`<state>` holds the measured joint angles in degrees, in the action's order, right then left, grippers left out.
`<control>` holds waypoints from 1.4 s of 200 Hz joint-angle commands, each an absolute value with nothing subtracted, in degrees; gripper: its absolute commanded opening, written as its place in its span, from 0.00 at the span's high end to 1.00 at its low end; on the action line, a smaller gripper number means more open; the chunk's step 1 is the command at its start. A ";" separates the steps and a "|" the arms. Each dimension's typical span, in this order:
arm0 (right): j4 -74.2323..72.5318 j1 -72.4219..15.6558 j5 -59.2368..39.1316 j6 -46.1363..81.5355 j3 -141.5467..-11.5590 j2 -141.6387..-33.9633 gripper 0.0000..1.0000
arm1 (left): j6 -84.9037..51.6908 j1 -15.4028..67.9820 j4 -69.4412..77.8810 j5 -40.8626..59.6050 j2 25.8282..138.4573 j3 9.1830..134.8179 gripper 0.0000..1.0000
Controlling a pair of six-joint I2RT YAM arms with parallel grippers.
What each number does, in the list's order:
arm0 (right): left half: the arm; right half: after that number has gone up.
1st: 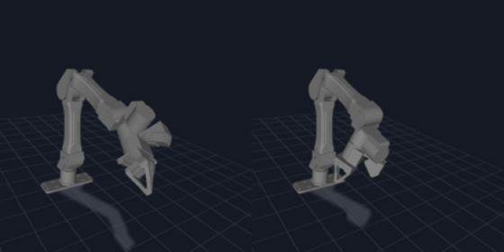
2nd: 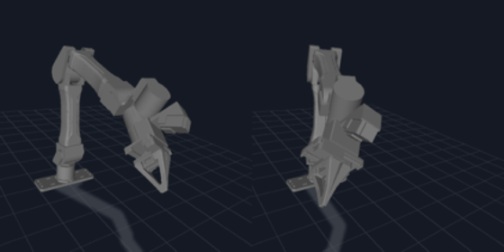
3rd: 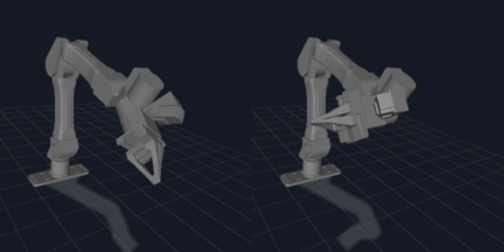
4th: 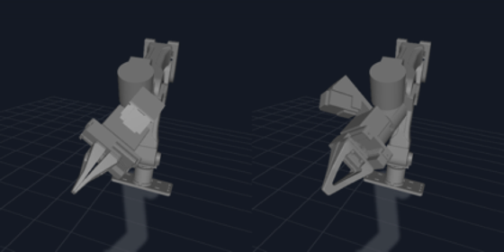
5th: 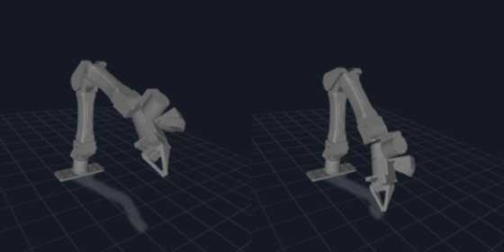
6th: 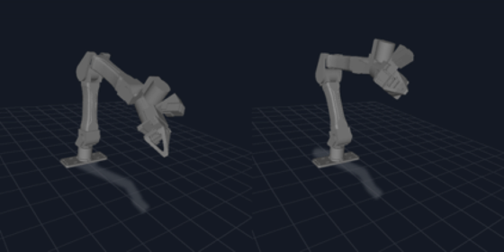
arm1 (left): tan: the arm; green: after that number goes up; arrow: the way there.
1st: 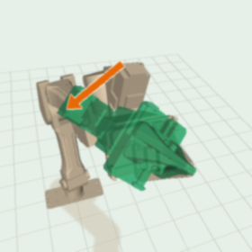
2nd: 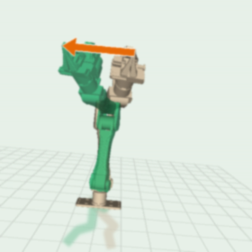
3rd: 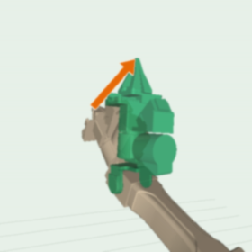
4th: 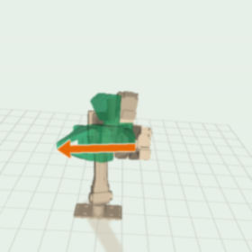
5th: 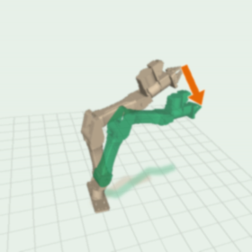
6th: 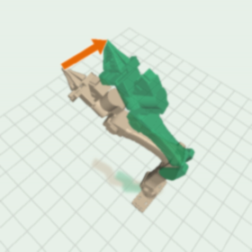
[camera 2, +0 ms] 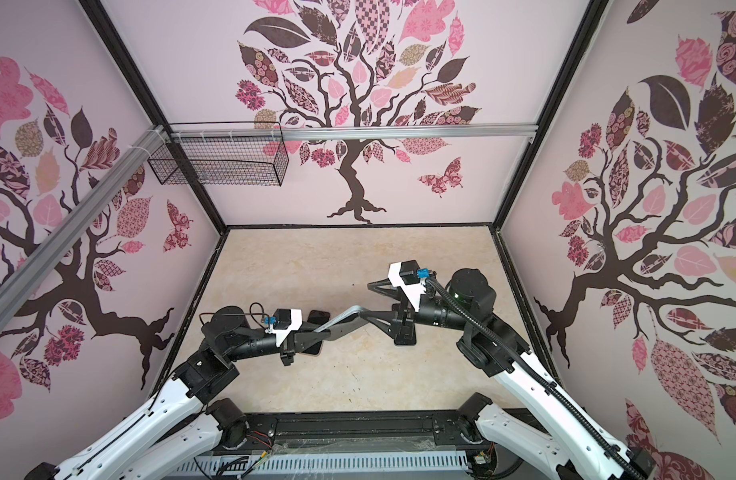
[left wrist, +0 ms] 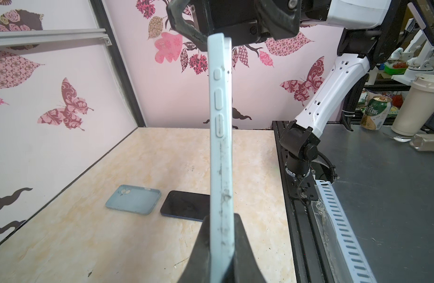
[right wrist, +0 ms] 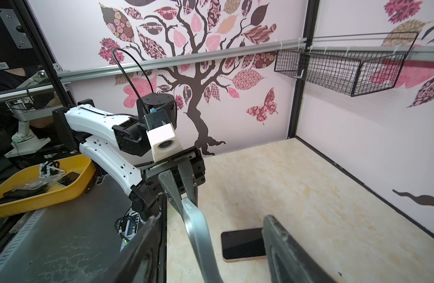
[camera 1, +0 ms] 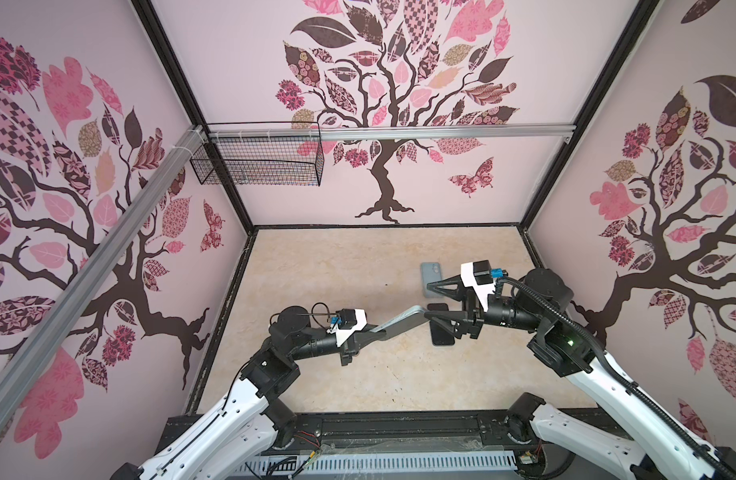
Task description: Take the phone out of the phone case
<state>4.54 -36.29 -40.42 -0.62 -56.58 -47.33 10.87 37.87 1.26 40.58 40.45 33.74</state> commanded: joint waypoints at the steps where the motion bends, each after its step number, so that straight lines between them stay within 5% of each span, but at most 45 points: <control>1: 2.66 -36.30 -38.64 0.27 -56.29 -47.18 0.30 | 11.59 38.02 5.27 41.66 39.67 35.85 1.00; 280: 11.44 -36.33 -31.23 -3.12 -56.69 -54.45 0.35 | 11.21 38.51 5.95 44.56 39.73 36.58 1.00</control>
